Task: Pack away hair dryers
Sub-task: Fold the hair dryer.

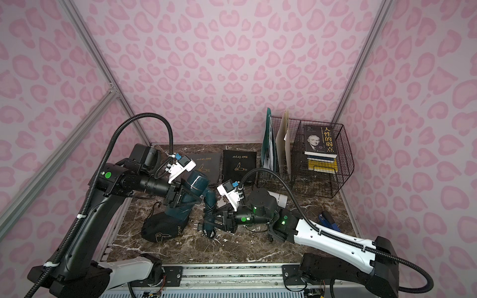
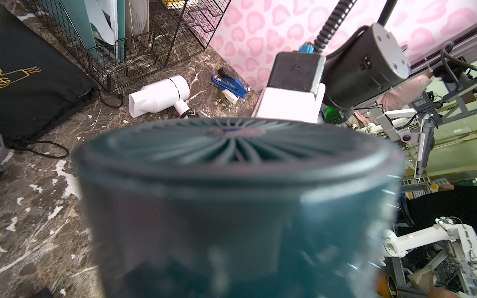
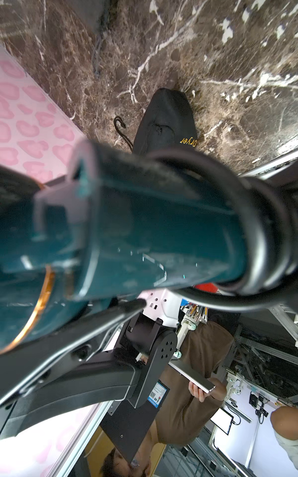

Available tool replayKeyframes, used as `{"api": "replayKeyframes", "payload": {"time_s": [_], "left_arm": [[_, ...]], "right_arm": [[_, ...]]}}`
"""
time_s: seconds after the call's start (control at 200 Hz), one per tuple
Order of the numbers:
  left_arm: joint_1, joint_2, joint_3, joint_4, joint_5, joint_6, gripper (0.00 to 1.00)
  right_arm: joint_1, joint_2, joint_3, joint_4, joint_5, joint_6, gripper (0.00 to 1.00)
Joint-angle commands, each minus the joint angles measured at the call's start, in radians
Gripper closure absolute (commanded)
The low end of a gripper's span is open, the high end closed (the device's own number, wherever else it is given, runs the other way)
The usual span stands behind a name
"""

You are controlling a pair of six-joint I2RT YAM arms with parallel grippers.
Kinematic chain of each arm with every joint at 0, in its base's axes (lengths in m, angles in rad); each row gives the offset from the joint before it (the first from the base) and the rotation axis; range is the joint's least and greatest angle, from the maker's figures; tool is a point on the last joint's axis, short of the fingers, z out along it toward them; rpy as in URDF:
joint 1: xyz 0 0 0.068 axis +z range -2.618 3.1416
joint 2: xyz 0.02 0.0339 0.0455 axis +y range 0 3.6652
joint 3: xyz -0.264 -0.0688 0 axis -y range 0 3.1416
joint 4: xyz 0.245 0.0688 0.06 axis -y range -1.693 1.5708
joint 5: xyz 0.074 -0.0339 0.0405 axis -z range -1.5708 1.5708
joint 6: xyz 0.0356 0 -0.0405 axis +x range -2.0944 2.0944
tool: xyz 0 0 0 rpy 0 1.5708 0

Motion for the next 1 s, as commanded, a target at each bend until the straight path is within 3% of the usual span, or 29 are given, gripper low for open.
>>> {"api": "replayKeyframes", "payload": {"time_s": [0.0, 0.315, 0.695, 0.905, 0.995], "left_arm": [[-0.004, -0.004, -0.025, 0.036, -0.009, -0.030, 0.98], [-0.002, 0.010, -0.052, 0.076, 0.042, -0.095, 0.98], [0.004, 0.008, -0.080, 0.110, 0.094, -0.145, 0.98], [0.017, 0.004, -0.060, 0.078, 0.099, -0.109, 0.98], [0.027, 0.010, -0.023, 0.062, 0.100, -0.094, 0.98]], "right_arm": [[0.014, -0.012, -0.005, 0.533, 0.072, 0.012, 1.00], [0.022, -0.003, -0.028, 0.711, 0.228, 0.012, 1.00], [0.036, 0.124, 0.031, 0.925, 0.223, 0.051, 1.00], [0.038, 0.107, 0.045, 0.805, 0.252, 0.022, 1.00], [0.036, 0.062, 0.026, 0.685, 0.316, -0.002, 0.82]]}}
